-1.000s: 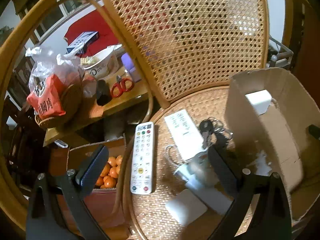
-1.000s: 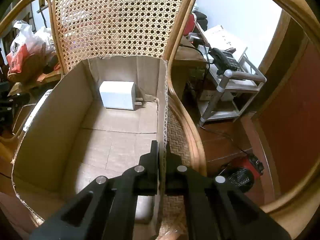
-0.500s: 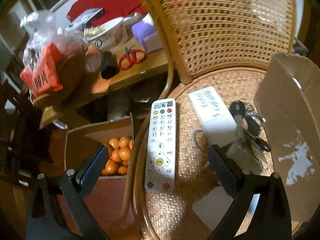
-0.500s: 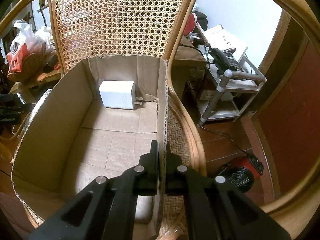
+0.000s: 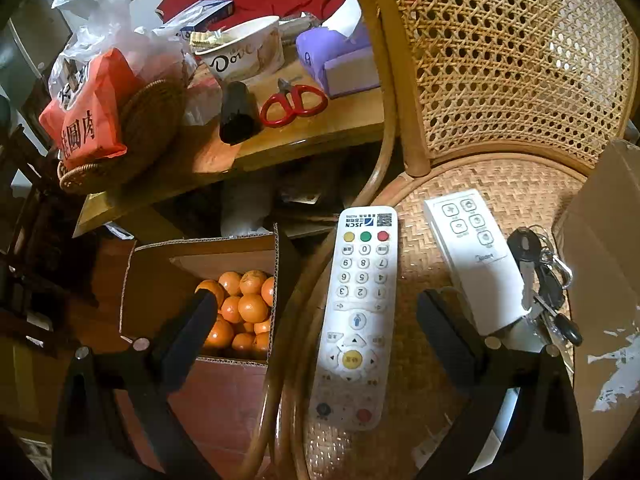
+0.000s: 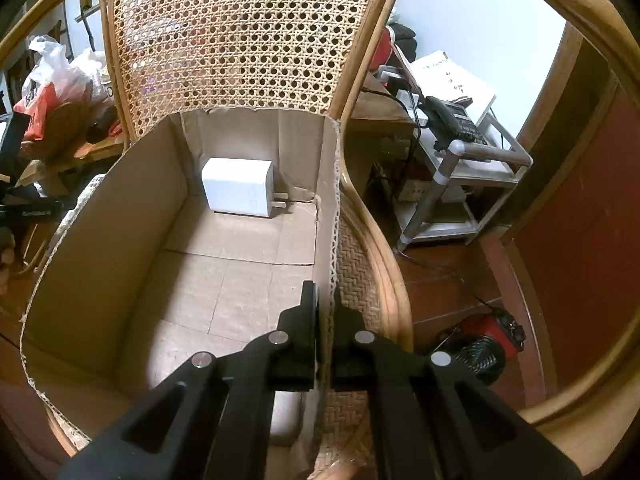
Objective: Organize rigid objects
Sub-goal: 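Move the left gripper back to the white TV remote and grasp it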
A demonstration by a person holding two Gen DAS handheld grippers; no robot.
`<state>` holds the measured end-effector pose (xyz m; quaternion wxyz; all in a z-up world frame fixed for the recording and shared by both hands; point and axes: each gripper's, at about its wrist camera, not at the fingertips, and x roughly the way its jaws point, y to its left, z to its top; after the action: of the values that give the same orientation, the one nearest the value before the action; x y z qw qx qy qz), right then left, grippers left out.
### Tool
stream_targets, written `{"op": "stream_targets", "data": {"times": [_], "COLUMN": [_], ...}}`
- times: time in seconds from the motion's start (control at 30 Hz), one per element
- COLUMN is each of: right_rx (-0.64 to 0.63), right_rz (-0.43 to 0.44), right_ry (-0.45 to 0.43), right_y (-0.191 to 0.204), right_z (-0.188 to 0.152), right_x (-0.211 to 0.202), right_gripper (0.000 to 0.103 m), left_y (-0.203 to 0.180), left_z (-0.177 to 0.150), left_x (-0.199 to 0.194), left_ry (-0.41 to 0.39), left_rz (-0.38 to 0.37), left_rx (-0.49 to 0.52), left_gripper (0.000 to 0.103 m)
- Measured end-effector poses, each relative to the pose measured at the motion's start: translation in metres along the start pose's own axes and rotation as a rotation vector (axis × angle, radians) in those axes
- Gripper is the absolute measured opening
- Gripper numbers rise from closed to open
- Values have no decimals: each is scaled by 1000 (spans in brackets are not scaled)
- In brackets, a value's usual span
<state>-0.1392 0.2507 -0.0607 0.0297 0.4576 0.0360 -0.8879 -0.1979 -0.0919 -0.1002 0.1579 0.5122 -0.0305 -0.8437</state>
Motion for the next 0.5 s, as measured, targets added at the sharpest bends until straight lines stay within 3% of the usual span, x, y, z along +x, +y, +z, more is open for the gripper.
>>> {"op": "stream_targets", "data": {"times": [0.17,0.5], "right_rx": [0,-5], "right_rz": [0,-2], "right_ry": [0,-1], "right_y": [0,-1], "right_z": [0,0], "right_x": [0,0], "right_gripper": [6,6], "left_y": [5,9], "left_z": [1,2], "left_x": [9,23], "left_ry": [27,64], "left_rz": [23,-50], "left_rx": [-25,-68], "left_gripper": [99,99]}}
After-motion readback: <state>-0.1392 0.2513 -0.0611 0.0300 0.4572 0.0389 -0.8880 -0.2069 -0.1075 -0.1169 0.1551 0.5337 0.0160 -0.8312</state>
